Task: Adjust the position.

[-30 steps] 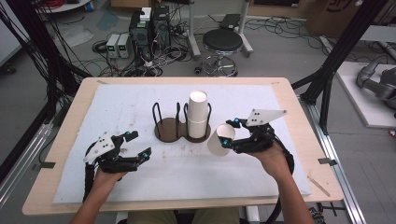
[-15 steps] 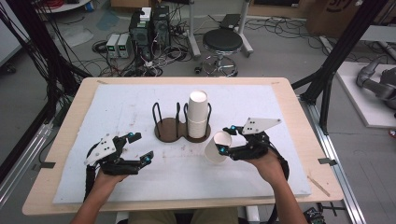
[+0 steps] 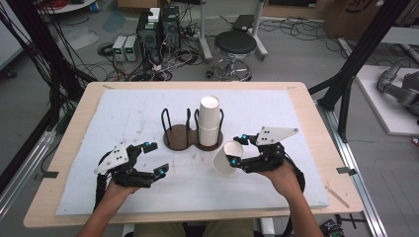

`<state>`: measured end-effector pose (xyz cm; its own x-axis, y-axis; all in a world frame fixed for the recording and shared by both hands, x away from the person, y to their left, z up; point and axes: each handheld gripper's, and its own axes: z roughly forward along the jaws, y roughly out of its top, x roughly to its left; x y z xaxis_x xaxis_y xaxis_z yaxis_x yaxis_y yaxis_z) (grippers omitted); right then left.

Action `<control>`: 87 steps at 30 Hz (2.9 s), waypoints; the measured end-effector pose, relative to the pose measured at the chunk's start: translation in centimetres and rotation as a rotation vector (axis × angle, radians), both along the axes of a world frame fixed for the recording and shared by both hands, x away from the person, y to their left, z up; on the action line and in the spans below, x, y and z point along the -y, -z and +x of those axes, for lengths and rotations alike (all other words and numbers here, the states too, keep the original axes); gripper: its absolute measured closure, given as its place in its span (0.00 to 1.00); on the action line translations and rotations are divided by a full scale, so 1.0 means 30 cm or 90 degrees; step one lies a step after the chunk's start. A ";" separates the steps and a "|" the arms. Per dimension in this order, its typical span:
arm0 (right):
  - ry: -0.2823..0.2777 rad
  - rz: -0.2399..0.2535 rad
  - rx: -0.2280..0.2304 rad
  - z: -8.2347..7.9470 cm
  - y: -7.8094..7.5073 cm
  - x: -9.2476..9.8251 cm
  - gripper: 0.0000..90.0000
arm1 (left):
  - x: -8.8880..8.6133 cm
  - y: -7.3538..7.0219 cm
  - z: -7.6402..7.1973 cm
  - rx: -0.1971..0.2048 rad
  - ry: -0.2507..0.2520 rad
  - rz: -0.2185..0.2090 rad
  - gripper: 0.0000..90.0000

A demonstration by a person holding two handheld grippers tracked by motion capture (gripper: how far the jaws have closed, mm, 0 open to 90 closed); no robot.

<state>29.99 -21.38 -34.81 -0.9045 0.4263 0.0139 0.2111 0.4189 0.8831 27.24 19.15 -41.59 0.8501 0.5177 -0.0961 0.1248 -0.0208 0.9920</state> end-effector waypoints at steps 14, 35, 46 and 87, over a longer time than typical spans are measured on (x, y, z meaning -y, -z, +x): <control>-0.029 0.013 -0.005 -0.020 -0.004 -0.023 0.40 | 0.118 -0.013 0.018 -0.002 0.115 -0.011 0.17; -0.071 0.046 -0.017 -0.028 -0.016 -0.067 0.40 | 0.338 0.018 0.090 -0.001 0.218 0.057 0.17; -0.080 0.055 -0.022 -0.033 -0.018 -0.072 0.40 | 0.397 0.027 0.094 -0.016 0.254 0.073 0.17; -0.081 0.081 -0.041 -0.020 0.001 -0.061 0.22 | 0.350 -0.051 0.087 -0.021 0.239 0.195 0.35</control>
